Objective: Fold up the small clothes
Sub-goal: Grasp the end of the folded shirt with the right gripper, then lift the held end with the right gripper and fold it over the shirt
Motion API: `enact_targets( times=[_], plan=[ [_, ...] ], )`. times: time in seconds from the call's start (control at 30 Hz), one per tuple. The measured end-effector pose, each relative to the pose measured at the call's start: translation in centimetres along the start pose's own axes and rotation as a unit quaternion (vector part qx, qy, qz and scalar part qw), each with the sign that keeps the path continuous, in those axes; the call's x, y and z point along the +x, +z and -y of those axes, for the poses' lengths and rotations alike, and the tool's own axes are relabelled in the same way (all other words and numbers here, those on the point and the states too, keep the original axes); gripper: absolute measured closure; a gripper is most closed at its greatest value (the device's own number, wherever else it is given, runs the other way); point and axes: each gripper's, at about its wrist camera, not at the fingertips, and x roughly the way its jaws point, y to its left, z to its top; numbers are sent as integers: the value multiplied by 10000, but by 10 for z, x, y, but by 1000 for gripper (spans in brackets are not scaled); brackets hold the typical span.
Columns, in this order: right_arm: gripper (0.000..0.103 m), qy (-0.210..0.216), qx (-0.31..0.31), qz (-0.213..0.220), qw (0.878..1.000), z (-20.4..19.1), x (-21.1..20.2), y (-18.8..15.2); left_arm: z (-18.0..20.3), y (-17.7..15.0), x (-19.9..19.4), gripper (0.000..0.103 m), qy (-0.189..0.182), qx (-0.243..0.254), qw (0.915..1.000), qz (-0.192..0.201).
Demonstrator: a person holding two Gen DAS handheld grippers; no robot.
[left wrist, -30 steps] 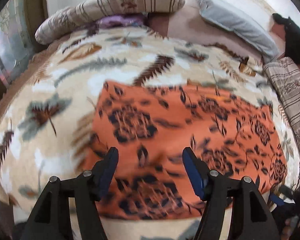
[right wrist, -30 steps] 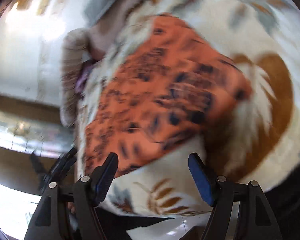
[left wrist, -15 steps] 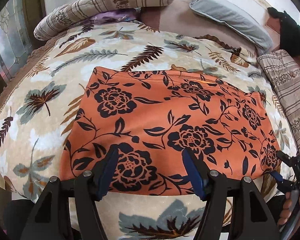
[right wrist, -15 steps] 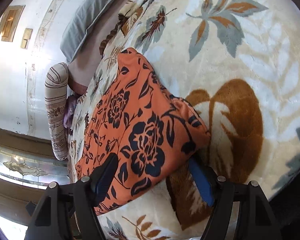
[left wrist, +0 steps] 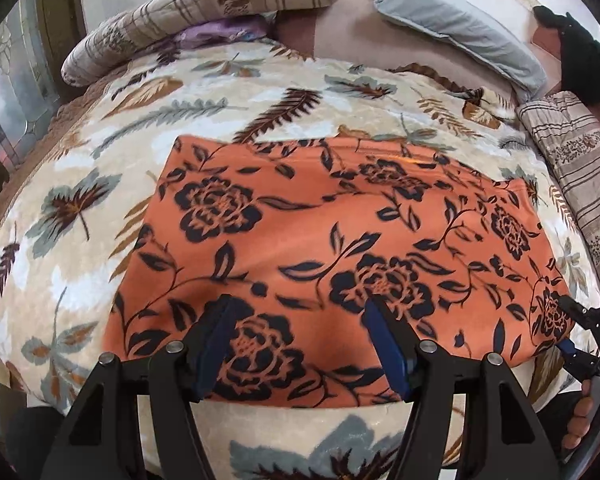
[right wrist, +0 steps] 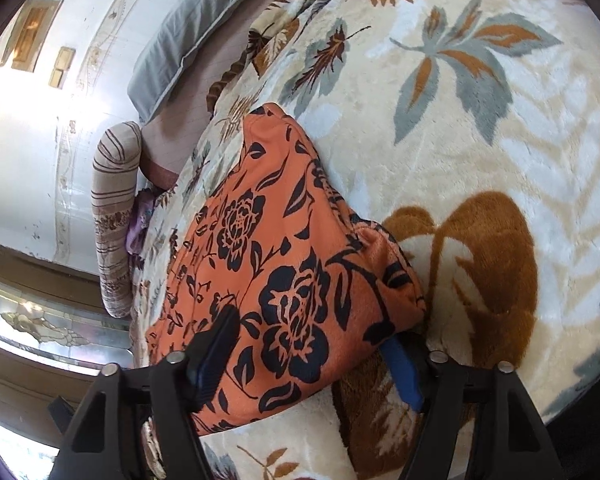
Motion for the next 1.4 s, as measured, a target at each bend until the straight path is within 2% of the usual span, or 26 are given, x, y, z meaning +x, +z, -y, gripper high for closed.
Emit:
enact_targets(
  times=[0.1,0.2,0.3,0.37,0.43,0.5,0.53,0.57,0.6,0.67,0.7,0.77,0.8,0.87,0.9,0.93,0.97,1.0,1.07,1.13,1.2,1.3,1.4],
  plan=[
    [38,-51,-134,34,9999,-5,0,0,13,2,15,35,26,241,9997,-23],
    [36,-88,52,-72,9999,-1,8,2,20,-3,52,33,446,514,9971,-334],
    [32,16,299,-48,9995,1,8,6,22,0,41,32,471,535,9973,-183],
    [30,56,302,-26,9995,-2,8,7,20,4,18,32,297,409,9985,191],
    [31,44,266,-33,9996,-4,11,6,20,5,12,30,401,444,9974,399],
    [33,-78,108,-38,9999,-7,16,6,20,1,36,29,448,547,9975,36],
    [41,-121,66,-32,9999,-8,17,6,19,-5,57,26,495,631,9963,-323],
    [55,-237,-26,-38,9997,-9,19,8,17,-7,55,25,478,578,9972,-49],
    [83,-341,-48,-95,9994,-8,22,10,17,-7,50,25,487,558,9973,5],
    [84,-348,64,-81,9993,-6,21,12,18,-3,37,26,371,483,9981,-42],
    [84,-421,-113,-37,9990,-13,18,11,18,-3,28,26,289,465,9984,142],
    [81,-470,-313,-64,9984,-21,19,8,16,-5,19,26,423,454,9972,419],
    [78,-556,-278,-63,9980,-21,21,8,14,-7,24,26,454,420,9975,328],
    [58,-527,-94,-59,9985,-14,26,8,14,-14,51,22,431,566,9974,-138],
    [48,-290,53,-38,9996,-11,29,8,16,-16,49,21,481,691,9964,102],
    [49,-333,51,-33,9994,-12,30,9,18,-15,48,21,510,788,9956,70],
    [55,-409,-58,-38,9991,-18,30,10,17,-13,45,21,453,725,9963,28],
    [87,-448,-191,-39,9988,-24,30,11,11,-9,42,21,281,549,9981,-65],
    [87,-526,-415,71,9977,-41,25,13,-3,-3,34,22,-73,306,9994,-168],
    [88,-573,-826,256,9946,-69,14,13,-19,-4,21,22,-246,-11,9997,34],
    [88,-617,-1440,488,9864,-112,3,8,-48,-2,-2,22,-349,-435,9979,339],
    [90,-521,-2280,658,9700,-176,-3,-13,-106,-2,-34,22,-231,-1140,9900,801],
    [91,-331,-3080,647,9486,-239,6,-48,-171,-1,-52,22,126,-1839,9759,1172]
  ],
)
